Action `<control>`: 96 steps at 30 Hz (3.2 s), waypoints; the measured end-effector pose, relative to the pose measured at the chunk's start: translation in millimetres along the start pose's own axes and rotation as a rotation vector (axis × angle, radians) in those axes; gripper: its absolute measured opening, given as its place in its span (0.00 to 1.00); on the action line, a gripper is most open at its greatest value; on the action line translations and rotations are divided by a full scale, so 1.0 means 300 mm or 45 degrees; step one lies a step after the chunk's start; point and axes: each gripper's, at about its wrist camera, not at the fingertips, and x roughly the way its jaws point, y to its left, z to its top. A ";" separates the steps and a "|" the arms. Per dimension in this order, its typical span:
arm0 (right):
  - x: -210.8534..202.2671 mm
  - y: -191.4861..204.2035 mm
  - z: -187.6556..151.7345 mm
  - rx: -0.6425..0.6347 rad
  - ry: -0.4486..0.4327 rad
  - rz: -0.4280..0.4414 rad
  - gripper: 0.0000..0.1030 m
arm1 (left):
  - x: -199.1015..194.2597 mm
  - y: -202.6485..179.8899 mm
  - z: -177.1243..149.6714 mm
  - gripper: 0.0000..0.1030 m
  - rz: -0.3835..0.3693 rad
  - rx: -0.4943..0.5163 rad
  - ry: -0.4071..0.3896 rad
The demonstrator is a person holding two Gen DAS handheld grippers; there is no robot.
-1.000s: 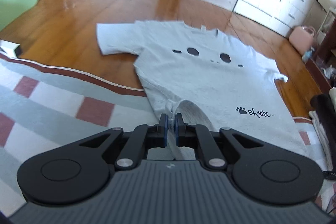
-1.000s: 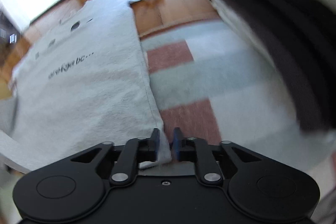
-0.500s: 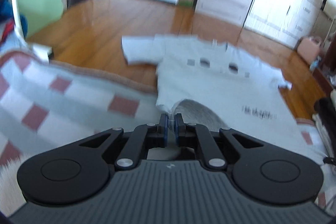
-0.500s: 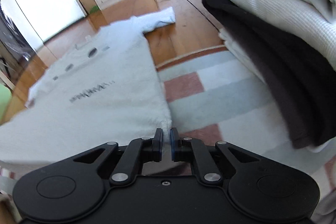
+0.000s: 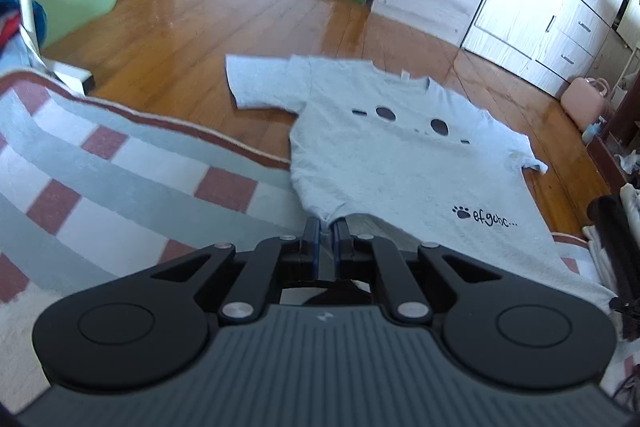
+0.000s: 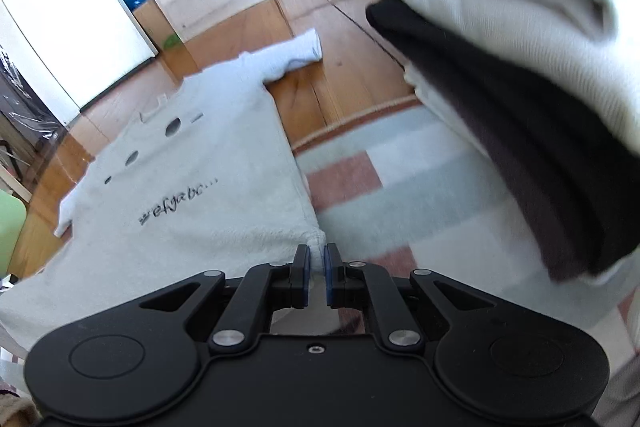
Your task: Fold clothes
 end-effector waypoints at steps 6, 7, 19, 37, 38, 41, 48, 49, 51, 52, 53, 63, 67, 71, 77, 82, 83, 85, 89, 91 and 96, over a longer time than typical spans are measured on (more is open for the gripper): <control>0.098 0.032 0.129 -0.008 0.073 -0.037 0.09 | 0.213 -0.007 0.221 0.06 -0.124 0.119 0.150; 0.123 0.060 0.164 -0.054 0.066 -0.054 0.09 | 0.258 -0.013 0.249 0.06 -0.115 0.144 0.169; 0.335 0.089 0.253 0.005 0.128 -0.158 0.17 | 0.585 0.139 0.189 0.06 -0.033 -0.055 0.404; 0.421 0.031 0.266 0.076 0.183 -0.058 0.49 | 0.627 0.155 0.165 0.07 -0.098 -0.081 0.463; 0.441 0.031 0.265 0.051 0.191 -0.066 0.49 | 0.633 0.160 0.163 0.07 -0.115 -0.097 0.469; 0.485 0.032 0.254 -0.012 0.205 -0.057 0.49 | 0.657 0.164 0.160 0.07 -0.141 -0.119 0.481; 0.457 0.161 0.218 -0.328 0.067 -0.008 0.02 | 0.655 0.097 0.174 0.08 -0.039 0.070 0.399; 0.429 0.184 0.220 -0.361 0.015 -0.013 0.02 | 0.633 0.075 0.180 0.08 -0.019 0.132 0.350; 0.351 0.218 0.234 -0.373 -0.098 -0.002 0.02 | 0.585 0.050 0.196 0.07 -0.023 0.189 0.260; 0.312 0.235 0.241 -0.379 -0.154 0.004 0.02 | 0.560 0.043 0.204 0.07 -0.038 0.197 0.216; 0.274 0.252 0.248 -0.385 -0.208 0.008 0.02 | 0.535 0.037 0.213 0.07 -0.055 0.202 0.175; 0.064 0.345 0.353 -0.392 -0.500 0.023 0.02 | 0.233 0.144 0.284 0.06 -0.070 0.048 -0.269; 0.017 0.357 0.349 -0.366 -0.526 0.075 0.02 | 0.119 0.147 0.258 0.06 -0.095 0.010 -0.330; -0.058 0.351 0.321 -0.325 -0.521 0.121 0.02 | 0.024 0.112 0.218 0.06 -0.107 0.045 -0.348; -0.220 0.298 0.266 -0.276 -0.510 0.150 0.01 | -0.152 0.126 0.184 0.03 -0.098 0.017 -0.416; -0.351 0.267 0.204 -0.296 -0.533 0.184 0.01 | -0.242 0.162 0.144 0.03 -0.096 -0.040 -0.398; -0.372 0.260 0.191 -0.301 -0.532 0.197 0.01 | -0.262 0.169 0.134 0.03 -0.092 -0.052 -0.399; -0.414 0.249 0.165 -0.311 -0.528 0.222 0.01 | -0.326 0.179 0.111 0.03 -0.066 -0.060 -0.426; -0.515 0.251 0.107 -0.343 -0.511 0.271 0.01 | -0.474 0.176 0.104 0.03 -0.056 -0.058 -0.483; -0.572 0.265 0.091 -0.377 -0.467 0.264 0.01 | -0.549 0.150 0.130 0.03 -0.067 -0.017 -0.513; -0.674 0.287 0.124 -0.469 -0.378 0.249 0.01 | -0.571 0.096 0.215 0.03 -0.093 0.080 -0.508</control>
